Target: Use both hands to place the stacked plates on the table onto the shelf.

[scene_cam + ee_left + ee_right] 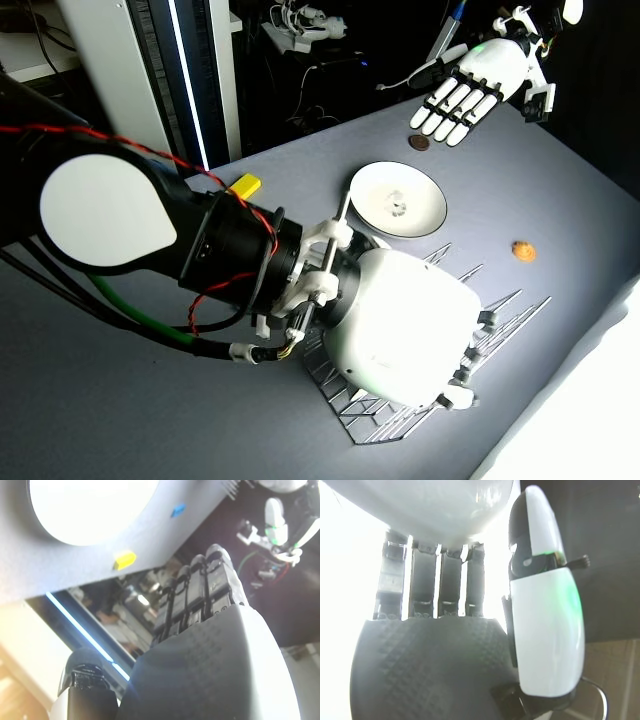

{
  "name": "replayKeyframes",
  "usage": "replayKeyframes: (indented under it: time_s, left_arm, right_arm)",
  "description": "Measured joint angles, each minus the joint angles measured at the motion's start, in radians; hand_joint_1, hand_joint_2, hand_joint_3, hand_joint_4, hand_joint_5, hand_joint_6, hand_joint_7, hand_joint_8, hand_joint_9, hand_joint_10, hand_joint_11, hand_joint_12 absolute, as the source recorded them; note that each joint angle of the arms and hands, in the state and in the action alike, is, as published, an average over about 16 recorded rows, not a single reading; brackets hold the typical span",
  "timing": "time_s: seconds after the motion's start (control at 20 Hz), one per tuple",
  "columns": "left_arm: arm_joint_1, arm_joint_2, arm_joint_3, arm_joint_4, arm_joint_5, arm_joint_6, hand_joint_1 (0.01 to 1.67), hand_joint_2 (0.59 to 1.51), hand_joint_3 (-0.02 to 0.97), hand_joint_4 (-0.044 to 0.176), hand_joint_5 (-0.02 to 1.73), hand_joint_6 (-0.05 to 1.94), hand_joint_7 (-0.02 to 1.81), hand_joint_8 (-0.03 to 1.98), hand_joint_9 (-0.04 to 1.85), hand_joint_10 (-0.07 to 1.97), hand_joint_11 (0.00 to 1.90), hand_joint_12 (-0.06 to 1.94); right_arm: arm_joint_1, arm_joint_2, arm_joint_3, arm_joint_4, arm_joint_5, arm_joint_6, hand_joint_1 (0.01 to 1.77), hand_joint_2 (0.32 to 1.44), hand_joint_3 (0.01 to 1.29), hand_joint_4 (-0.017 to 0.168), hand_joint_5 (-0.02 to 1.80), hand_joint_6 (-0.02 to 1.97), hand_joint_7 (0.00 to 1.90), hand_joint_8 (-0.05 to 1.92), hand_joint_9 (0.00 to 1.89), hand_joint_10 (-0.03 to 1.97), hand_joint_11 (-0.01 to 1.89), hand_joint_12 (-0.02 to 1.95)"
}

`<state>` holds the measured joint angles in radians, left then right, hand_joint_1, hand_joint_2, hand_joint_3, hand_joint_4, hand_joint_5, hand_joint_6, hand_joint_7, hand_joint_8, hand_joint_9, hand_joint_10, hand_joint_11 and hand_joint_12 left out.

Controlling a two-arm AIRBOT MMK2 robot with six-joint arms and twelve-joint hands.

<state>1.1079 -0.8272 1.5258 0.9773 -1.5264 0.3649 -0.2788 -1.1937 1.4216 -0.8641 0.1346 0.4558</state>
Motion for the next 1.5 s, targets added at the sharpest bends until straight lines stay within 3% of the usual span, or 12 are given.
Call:
replayKeyframes:
  time_s: [0.25, 0.45, 0.7, 0.85, 1.15, 1.5]
  left_arm:
    - [0.013, 0.000, 0.004, -0.016, 0.007, 0.018, 0.01, 1.072, 0.011, 0.002, 0.04, 0.02, 0.02, 0.00, 0.02, 0.01, 0.01, 0.01]
    - [0.022, -0.001, 0.008, -0.023, 0.003, 0.025, 0.01, 1.072, 0.010, 0.002, 0.04, 0.02, 0.02, 0.00, 0.02, 0.01, 0.01, 0.01]
    - [0.034, -0.003, 0.017, -0.025, 0.004, 0.028, 0.01, 1.072, 0.010, 0.004, 0.04, 0.02, 0.02, 0.00, 0.02, 0.01, 0.02, 0.01]
    - [0.051, -0.004, 0.025, -0.035, 0.014, 0.032, 0.01, 1.072, 0.011, 0.004, 0.03, 0.02, 0.02, 0.00, 0.02, 0.01, 0.02, 0.01]
    - [0.110, -0.016, 0.036, -0.058, 0.042, 0.042, 0.01, 1.072, 0.011, 0.005, 0.03, 0.02, 0.02, 0.00, 0.02, 0.01, 0.01, 0.01]
    - [0.207, -0.036, 0.031, -0.122, 0.106, 0.044, 0.01, 1.075, 0.011, 0.004, 0.02, 0.02, 0.02, 0.00, 0.02, 0.01, 0.01, 0.01]
  right_arm:
    - [0.029, 0.012, -0.005, 0.000, 0.023, -0.057, 1.11, 1.04, 0.02, -0.005, 0.78, 0.03, 0.85, 0.02, 0.83, 0.01, 0.25, 1.31]
    - [0.060, 0.037, -0.040, 0.018, 0.056, -0.197, 1.11, 1.04, 0.02, -0.005, 0.76, 0.03, 0.83, 0.02, 0.80, 0.01, 0.21, 1.30]
    - [0.093, 0.080, -0.147, 0.098, 0.114, -0.521, 1.10, 1.04, 0.02, -0.003, 0.65, 0.03, 0.70, 0.02, 0.69, 0.01, 0.16, 1.23]
    - [0.091, 0.107, -0.237, 0.173, 0.158, -0.765, 1.06, 1.04, 0.01, -0.001, 0.52, 0.03, 0.56, 0.02, 0.55, 0.01, 0.12, 1.05]
    - [0.028, 0.141, -0.414, 0.363, 0.246, -1.210, 1.04, 0.97, 0.02, 0.003, 0.24, 0.03, 0.25, 0.02, 0.25, 0.01, 0.05, 0.56]
    - [-0.110, 0.125, -0.521, 0.510, 0.332, -1.468, 1.05, 0.88, 0.02, 0.006, 0.03, 0.03, 0.02, 0.02, 0.03, 0.01, 0.02, 0.08]
